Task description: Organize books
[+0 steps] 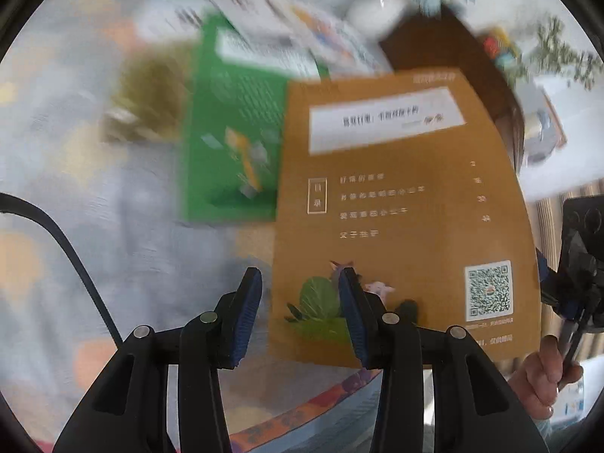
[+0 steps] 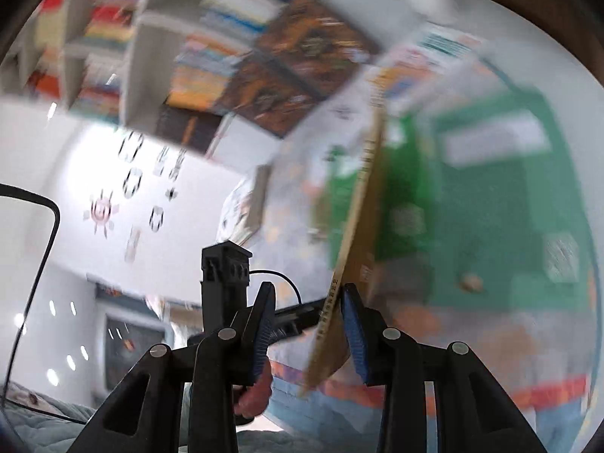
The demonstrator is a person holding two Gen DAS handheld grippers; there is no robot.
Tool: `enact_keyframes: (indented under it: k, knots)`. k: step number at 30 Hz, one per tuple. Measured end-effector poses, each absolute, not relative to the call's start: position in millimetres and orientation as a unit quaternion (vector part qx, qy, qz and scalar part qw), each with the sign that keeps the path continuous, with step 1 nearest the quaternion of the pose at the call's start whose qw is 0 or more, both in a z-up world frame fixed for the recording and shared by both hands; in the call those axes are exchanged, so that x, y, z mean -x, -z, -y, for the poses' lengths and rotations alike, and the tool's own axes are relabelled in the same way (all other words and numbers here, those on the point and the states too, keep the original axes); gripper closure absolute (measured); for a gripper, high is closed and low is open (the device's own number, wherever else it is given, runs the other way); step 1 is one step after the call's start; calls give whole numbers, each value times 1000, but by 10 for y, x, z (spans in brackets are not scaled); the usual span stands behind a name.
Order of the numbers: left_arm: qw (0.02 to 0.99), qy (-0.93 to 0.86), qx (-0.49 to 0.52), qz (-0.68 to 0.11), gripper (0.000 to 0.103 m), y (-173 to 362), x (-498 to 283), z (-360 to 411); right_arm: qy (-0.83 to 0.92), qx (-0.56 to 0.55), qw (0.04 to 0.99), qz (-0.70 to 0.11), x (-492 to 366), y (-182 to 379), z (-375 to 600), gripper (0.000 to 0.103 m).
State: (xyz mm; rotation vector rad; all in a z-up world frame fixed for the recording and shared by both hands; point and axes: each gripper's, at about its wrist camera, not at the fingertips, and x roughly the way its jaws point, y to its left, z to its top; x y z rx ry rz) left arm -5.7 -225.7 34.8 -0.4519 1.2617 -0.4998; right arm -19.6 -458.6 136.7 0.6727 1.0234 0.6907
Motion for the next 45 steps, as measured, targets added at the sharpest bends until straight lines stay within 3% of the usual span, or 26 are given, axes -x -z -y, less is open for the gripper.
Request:
enact_keyframes:
  k: [8,13,18,25,31,37,45]
  knots:
    - [821,44,317,-472,64,-796,274,578,-380,-265,729,-504,-237,-1221,3354,67]
    - [824,4,338,-455,64,-862,360,94,-387,-257,701,-541,-511,-1005,2914,67]
    - [813,42,324,-482,64,-756,178,141,-332,-258,712,-562,-439,-802,2978,59]
    - [785,129,257,-549,61,-455,-586,596,-186,-236,741,-601,-374,-396,3130,59]
    - [785,129,177,-579,58,-189,-1130,829,-114,-231,769,-585,-383,-309,3114,59]
    - [779,166,147,-587,50,-117,-1153,891,-97,-233,758,-602,-320,-182,3061,59]
    - [746,234,154,-604,50,-93,-736,908,-92,-208,764,-604,-225,-184,3022,56]
